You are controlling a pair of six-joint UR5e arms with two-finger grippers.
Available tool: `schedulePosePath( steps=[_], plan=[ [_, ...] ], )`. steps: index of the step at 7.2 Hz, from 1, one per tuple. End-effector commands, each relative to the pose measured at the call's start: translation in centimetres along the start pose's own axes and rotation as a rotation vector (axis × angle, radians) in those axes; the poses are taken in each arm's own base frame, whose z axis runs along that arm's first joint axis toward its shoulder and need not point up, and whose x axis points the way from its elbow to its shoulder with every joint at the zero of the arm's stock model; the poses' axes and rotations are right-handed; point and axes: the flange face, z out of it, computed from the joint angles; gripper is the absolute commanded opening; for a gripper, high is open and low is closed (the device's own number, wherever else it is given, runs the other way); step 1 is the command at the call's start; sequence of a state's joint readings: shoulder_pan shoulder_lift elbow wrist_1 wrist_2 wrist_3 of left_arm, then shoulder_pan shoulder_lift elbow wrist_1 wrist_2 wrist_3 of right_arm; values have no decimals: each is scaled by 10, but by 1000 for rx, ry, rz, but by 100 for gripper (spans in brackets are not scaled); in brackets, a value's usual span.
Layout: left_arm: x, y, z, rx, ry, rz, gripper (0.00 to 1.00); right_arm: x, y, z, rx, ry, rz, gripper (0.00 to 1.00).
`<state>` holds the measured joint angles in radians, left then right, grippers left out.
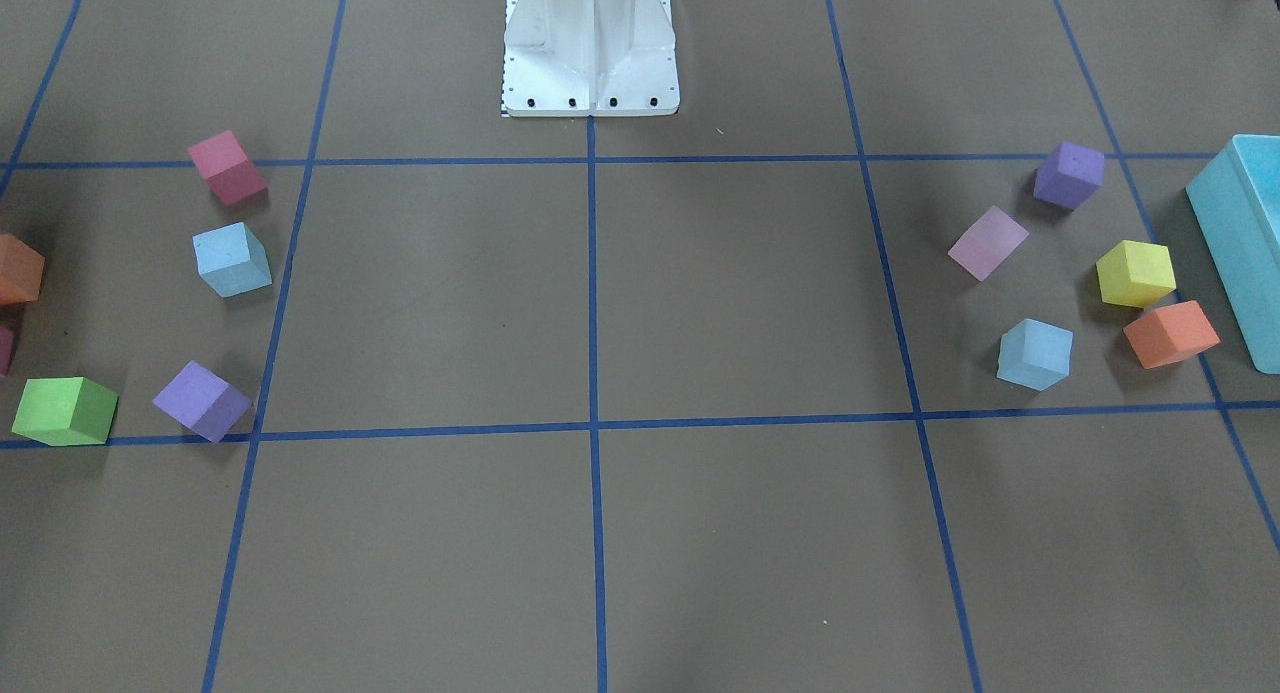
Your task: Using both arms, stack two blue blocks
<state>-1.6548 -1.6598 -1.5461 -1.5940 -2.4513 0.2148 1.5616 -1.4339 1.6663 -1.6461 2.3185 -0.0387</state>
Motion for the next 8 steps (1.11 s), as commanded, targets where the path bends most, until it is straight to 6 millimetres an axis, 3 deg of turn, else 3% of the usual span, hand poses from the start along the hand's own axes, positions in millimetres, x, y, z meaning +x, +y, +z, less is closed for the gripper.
schedulePosePath(
  steps=[1, 6, 7, 8],
  plan=[
    [0, 0, 0, 0, 0, 0, 98, -4, -3, -2, 5, 0, -9, 100],
    [1, 0, -1, 2, 1, 1, 98, -4, 10, 3, 53, -15, 25, 100],
    [1, 0, -1, 0, 0, 0, 98, -47, 0, 4, 80, -32, 57, 100],
    [1, 0, -1, 0, 0, -2, 98, -93, -1, 18, 55, -47, 49, 100]
  ],
)
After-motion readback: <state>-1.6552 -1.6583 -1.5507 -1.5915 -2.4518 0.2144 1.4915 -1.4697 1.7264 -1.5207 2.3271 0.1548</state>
